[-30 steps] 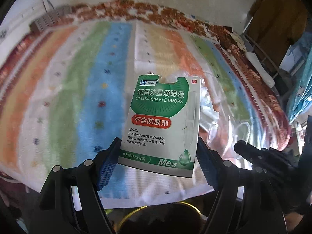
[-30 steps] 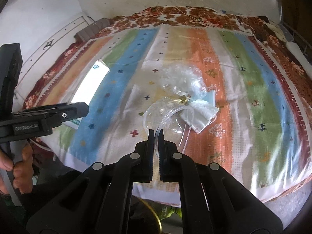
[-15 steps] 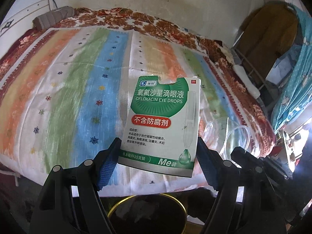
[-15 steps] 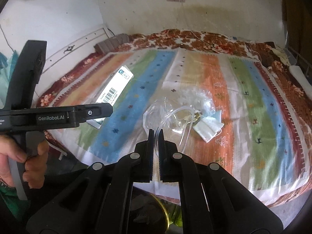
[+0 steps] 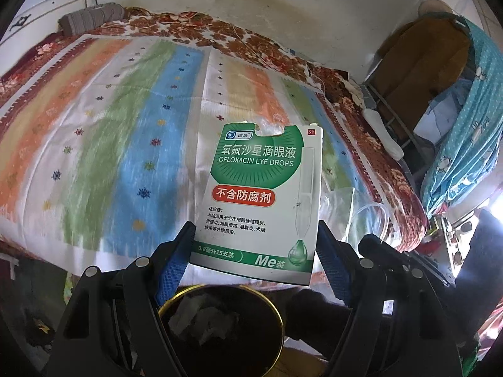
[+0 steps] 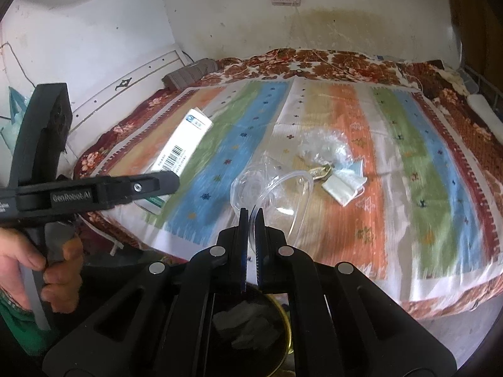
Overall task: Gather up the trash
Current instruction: 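Carry the eye-drop box and clear cup over the bin with both tools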
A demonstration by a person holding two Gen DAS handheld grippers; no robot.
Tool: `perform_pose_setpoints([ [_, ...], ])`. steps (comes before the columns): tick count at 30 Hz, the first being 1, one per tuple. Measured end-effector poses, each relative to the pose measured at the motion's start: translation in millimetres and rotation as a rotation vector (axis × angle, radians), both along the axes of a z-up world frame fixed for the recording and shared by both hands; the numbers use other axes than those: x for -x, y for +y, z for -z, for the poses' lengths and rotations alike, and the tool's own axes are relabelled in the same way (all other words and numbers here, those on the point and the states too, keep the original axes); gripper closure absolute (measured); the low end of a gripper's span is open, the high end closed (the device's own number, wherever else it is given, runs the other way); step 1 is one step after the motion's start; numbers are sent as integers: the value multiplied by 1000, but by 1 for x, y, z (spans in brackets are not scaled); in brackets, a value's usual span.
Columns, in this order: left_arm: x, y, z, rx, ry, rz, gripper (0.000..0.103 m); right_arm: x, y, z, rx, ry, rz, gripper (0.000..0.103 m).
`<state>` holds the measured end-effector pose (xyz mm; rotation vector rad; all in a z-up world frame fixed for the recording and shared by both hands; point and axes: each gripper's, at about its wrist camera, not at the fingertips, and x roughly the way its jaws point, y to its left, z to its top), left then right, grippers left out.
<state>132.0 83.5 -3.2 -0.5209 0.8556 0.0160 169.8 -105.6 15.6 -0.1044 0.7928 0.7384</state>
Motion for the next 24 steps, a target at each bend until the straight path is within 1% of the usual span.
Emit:
perform_pose_setpoints([
  [6,15,-8,7,22,2,6,28,18,-7,5,5,-9,-5,100],
  [8,22,-9,10,37,1,-3,28,23,-11,9,2,8,-7,100],
  [11,28,-15,15,38,13,-11,28,30,-13,16,5,31,-10,100],
  [21,48,-28,42,93,76,-30,28,49,-22,44,40,90,-3,100],
  [24,55,-30,51,106,101,-43,28,53,-23,53,46,124,-2,100],
])
